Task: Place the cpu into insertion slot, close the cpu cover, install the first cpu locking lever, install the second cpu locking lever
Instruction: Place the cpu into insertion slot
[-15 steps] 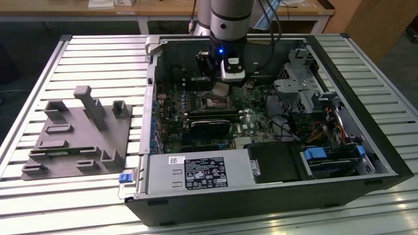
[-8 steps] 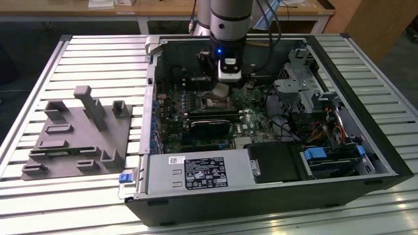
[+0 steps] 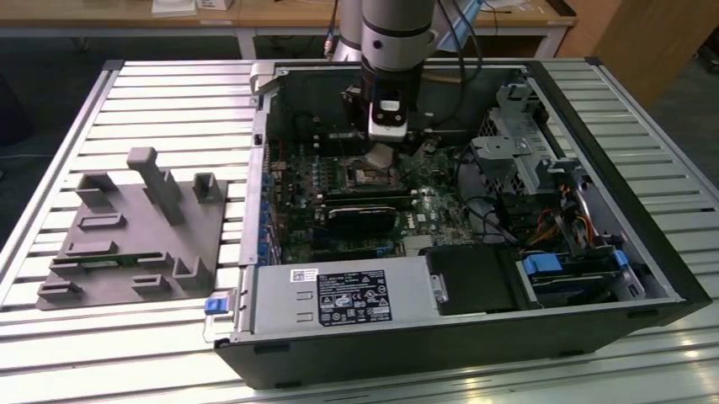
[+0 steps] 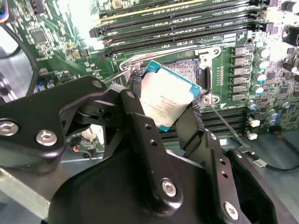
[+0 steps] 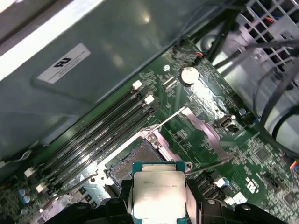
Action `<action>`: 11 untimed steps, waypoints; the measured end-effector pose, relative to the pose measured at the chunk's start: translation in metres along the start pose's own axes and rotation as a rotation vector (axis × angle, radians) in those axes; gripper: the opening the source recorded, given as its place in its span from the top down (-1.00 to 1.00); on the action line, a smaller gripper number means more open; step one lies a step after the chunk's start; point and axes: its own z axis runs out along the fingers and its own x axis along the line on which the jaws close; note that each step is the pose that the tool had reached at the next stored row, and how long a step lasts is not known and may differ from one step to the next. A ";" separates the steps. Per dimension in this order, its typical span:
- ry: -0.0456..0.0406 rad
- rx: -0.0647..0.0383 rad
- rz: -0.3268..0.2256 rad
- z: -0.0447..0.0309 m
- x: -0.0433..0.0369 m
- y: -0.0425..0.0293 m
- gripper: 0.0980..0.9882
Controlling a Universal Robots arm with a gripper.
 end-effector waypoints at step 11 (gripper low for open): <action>-0.0145 0.007 0.128 0.0015 0.0000 -0.0001 0.01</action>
